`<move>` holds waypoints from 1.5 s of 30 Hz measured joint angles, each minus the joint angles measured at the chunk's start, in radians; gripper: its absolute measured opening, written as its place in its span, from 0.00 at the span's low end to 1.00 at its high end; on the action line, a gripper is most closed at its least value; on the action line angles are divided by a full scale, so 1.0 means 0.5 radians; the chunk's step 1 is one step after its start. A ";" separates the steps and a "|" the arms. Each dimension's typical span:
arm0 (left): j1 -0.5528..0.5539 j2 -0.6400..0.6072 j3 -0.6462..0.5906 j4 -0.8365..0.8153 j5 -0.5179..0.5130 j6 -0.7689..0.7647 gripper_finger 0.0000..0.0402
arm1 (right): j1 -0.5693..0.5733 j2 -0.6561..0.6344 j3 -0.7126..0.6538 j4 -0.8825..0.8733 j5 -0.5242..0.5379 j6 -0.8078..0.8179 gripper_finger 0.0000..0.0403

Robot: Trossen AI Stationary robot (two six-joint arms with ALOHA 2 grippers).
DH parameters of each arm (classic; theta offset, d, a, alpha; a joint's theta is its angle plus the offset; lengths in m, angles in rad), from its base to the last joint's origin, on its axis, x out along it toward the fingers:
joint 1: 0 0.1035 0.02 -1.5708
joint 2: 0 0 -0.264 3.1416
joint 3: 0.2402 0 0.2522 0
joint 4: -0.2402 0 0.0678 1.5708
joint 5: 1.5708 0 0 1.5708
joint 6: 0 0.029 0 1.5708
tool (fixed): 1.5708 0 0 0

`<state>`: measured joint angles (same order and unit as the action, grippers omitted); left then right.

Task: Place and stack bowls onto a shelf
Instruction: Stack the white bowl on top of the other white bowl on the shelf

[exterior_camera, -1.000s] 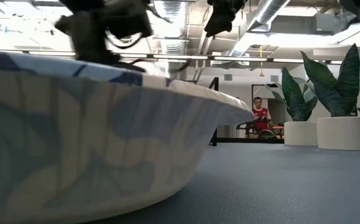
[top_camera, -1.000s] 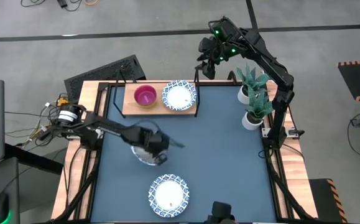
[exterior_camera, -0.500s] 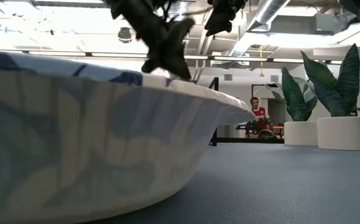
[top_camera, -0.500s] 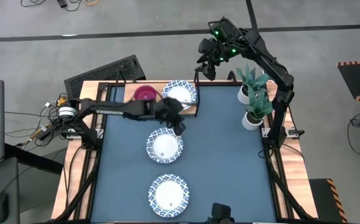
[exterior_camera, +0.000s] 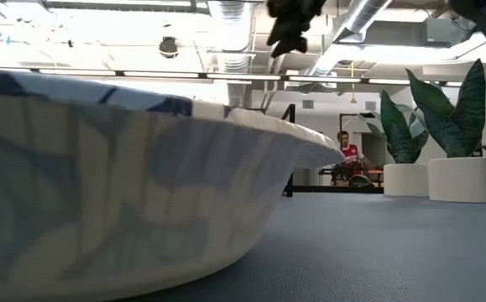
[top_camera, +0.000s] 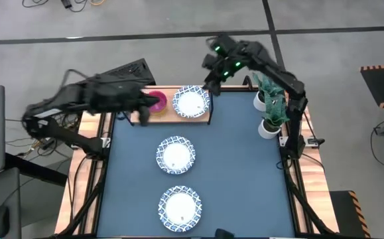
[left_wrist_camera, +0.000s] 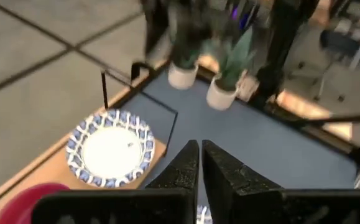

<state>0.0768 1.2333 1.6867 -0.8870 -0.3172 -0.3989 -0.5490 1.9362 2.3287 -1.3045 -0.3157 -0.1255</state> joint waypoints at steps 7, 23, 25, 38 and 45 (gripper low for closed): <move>-0.123 -0.329 -0.014 -0.150 -0.081 -0.072 0.20 | 0.315 0.268 0.001 0.018 0.112 0.183 0.57; -0.179 -0.558 -0.014 -0.483 -0.085 -0.071 0.56 | 0.734 0.927 0.002 0.084 0.381 0.638 0.57; -0.179 -0.563 -0.014 -0.503 -0.077 -0.059 0.56 | 0.734 0.980 0.002 0.083 0.387 0.686 0.57; -0.179 -0.615 -0.014 -0.664 -0.075 -0.058 0.56 | 0.772 1.083 0.003 0.170 0.454 0.729 0.55; -0.179 -0.624 -0.014 -0.674 -0.109 -0.080 0.56 | 0.771 1.083 0.003 0.167 0.490 0.706 0.37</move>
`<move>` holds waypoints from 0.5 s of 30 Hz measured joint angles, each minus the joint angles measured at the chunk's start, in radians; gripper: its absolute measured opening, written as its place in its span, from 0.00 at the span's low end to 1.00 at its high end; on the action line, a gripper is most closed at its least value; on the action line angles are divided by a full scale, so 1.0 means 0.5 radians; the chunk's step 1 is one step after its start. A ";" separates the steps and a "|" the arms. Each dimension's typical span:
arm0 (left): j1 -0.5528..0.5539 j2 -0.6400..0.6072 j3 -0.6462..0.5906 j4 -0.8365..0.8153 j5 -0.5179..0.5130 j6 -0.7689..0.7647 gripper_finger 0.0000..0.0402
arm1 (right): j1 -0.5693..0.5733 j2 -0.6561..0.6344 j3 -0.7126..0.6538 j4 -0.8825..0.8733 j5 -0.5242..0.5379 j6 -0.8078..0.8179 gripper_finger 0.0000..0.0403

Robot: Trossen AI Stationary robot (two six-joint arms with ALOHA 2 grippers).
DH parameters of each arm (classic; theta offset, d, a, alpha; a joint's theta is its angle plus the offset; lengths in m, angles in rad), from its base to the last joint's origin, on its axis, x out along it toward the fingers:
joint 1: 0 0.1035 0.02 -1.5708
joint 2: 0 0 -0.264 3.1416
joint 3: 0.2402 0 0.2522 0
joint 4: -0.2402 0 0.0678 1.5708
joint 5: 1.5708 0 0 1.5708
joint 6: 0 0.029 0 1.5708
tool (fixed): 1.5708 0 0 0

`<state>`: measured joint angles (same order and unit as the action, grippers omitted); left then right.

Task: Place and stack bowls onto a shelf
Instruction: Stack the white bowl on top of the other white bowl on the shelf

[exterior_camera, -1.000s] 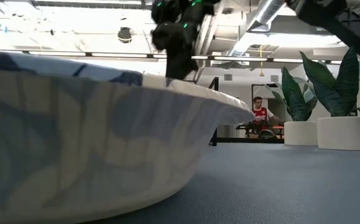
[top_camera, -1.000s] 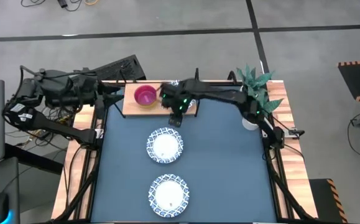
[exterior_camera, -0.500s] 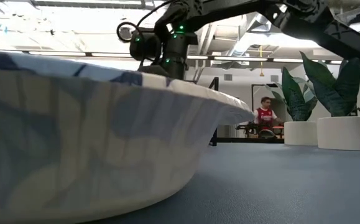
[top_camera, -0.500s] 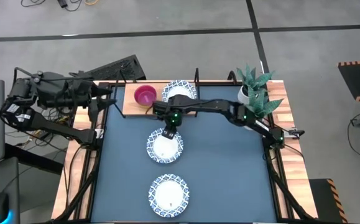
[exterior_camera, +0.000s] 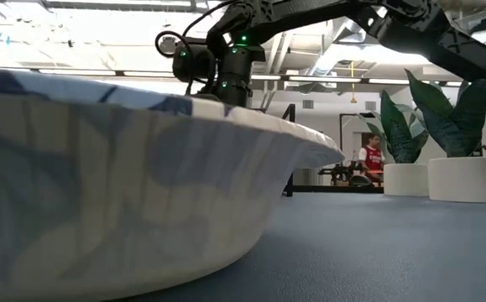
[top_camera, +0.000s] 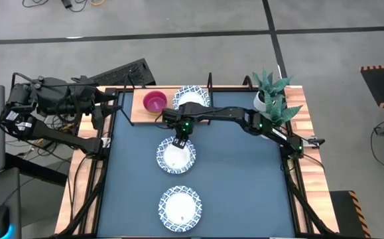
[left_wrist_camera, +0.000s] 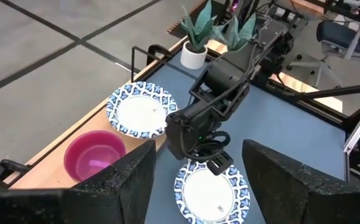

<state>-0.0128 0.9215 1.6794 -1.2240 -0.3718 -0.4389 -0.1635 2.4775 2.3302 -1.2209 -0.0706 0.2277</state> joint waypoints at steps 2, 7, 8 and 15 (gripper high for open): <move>0.000 0.000 0.000 0.000 -0.001 -0.001 0.56 | 0.002 0.000 0.000 0.000 0.001 0.001 0.32; 0.000 0.002 0.000 0.000 -0.012 -0.003 0.56 | 0.002 0.000 0.000 -0.001 0.003 -0.031 0.11; 0.000 0.002 0.000 0.001 -0.018 -0.004 0.56 | 0.002 0.000 0.000 0.000 0.003 -0.031 0.06; 0.000 0.002 0.000 0.001 -0.026 -0.005 0.56 | 0.000 -0.011 0.000 -0.035 0.045 -0.032 0.05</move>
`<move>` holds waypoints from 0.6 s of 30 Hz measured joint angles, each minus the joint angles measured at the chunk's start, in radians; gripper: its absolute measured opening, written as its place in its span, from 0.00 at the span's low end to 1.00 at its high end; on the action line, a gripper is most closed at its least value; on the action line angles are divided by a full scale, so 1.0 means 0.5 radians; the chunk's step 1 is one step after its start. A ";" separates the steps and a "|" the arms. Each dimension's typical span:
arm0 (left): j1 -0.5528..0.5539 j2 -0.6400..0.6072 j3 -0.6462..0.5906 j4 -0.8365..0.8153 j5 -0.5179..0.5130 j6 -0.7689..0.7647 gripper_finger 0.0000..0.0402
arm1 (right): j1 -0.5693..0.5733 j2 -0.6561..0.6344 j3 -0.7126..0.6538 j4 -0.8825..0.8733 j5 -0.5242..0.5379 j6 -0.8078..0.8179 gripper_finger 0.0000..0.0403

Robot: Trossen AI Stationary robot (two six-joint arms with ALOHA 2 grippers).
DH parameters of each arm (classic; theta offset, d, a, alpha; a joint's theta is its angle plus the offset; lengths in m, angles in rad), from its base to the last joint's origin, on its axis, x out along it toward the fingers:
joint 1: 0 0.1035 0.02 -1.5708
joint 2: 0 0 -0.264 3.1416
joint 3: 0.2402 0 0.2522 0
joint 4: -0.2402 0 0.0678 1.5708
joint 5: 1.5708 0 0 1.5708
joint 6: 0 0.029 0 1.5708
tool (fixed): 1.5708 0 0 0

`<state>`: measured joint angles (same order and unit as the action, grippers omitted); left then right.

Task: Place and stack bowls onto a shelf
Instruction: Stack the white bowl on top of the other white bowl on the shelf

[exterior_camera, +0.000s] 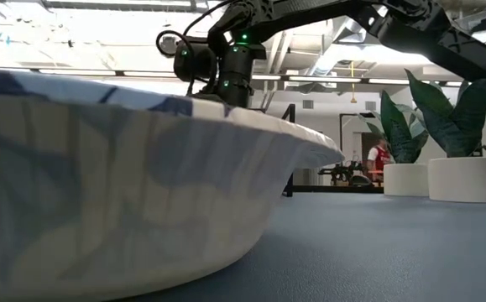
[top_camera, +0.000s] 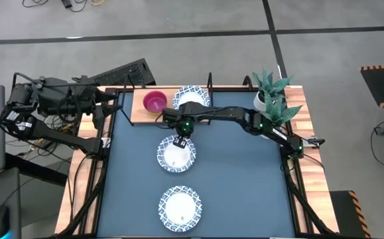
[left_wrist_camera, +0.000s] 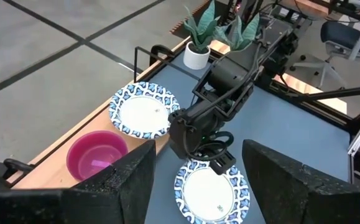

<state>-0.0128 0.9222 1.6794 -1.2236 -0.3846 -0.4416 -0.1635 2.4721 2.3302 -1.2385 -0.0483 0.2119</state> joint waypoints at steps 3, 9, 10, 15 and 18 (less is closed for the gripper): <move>0.000 0.000 0.000 0.000 -0.004 0.000 0.56 | 0.008 -0.003 0.033 -0.104 -0.001 0.024 0.08; 0.000 0.000 0.000 -0.002 -0.004 -0.034 0.56 | 0.055 -0.005 0.042 -0.361 -0.002 0.240 0.28; 0.001 0.000 0.000 -0.003 -0.003 -0.034 0.56 | 0.064 -0.005 0.041 -0.379 -0.003 0.251 0.33; 0.000 0.000 0.000 -0.076 -0.002 -0.052 0.56 | 0.116 0.009 0.001 -0.275 -0.002 0.278 0.57; 0.001 0.000 0.000 -0.110 -0.002 -0.065 0.56 | 0.120 0.009 0.001 -0.275 -0.002 0.278 0.64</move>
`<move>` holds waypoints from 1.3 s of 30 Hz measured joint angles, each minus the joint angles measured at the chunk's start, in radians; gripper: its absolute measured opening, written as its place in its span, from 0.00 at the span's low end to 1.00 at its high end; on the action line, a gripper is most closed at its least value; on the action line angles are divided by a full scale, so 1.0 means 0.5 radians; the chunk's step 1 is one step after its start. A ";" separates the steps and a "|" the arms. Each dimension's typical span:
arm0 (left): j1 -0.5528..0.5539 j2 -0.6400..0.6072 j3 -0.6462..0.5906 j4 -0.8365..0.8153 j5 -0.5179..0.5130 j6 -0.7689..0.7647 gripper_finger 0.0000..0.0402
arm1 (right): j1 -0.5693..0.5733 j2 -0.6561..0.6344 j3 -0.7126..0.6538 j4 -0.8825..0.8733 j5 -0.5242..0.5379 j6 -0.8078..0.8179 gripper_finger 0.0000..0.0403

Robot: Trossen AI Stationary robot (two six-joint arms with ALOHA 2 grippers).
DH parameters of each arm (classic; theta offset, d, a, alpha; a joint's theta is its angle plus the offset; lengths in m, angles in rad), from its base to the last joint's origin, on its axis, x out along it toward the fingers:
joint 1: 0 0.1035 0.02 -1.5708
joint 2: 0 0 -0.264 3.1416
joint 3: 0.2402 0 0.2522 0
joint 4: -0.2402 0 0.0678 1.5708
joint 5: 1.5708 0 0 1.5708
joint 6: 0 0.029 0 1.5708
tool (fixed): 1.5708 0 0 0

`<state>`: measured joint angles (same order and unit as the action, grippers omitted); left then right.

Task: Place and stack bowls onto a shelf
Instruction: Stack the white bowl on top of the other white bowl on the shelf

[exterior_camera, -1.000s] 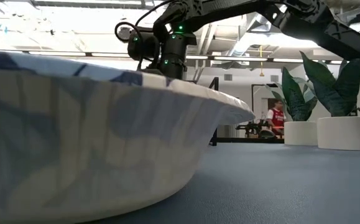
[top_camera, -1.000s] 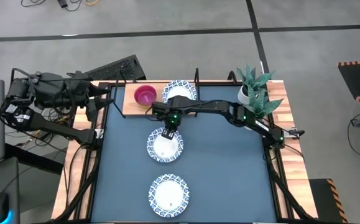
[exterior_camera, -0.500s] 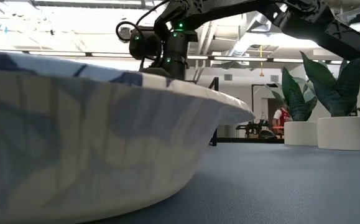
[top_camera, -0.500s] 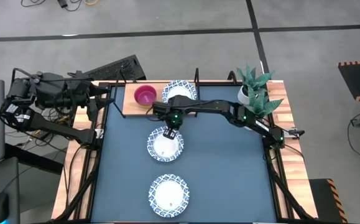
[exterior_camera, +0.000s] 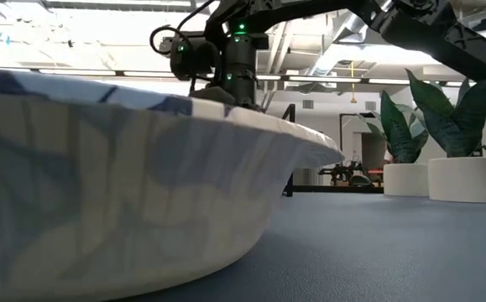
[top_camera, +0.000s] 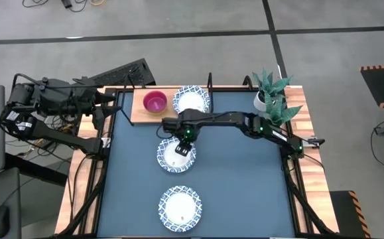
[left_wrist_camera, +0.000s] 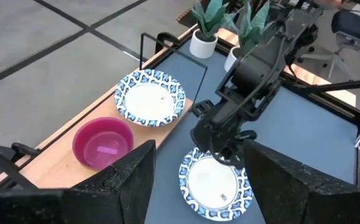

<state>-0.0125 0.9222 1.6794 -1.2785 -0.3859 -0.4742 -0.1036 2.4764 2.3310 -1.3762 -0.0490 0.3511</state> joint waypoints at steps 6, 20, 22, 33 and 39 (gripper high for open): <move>0.000 0.000 0.000 -0.010 0.000 -0.011 0.56 | -0.022 -0.002 0.001 0.041 0.001 -0.001 0.63; 0.000 0.000 0.000 -0.036 0.005 -0.016 0.56 | -0.046 -0.002 -0.284 0.074 0.015 -0.020 0.58; 0.000 0.000 0.000 -0.036 0.005 -0.016 0.56 | -0.045 -0.004 -0.315 0.092 -0.018 -0.017 0.60; 0.000 0.000 0.000 -0.024 -0.041 -0.041 0.56 | -0.026 -0.116 -0.289 0.082 -0.016 0.055 0.59; 0.000 0.000 0.000 -0.023 -0.043 -0.073 0.56 | 0.002 -0.240 -0.285 0.109 0.080 0.200 0.58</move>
<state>-0.0124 0.9222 1.6794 -1.2900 -0.4076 -0.5107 -0.1027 2.3562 2.1887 -1.3216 -0.0092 0.4513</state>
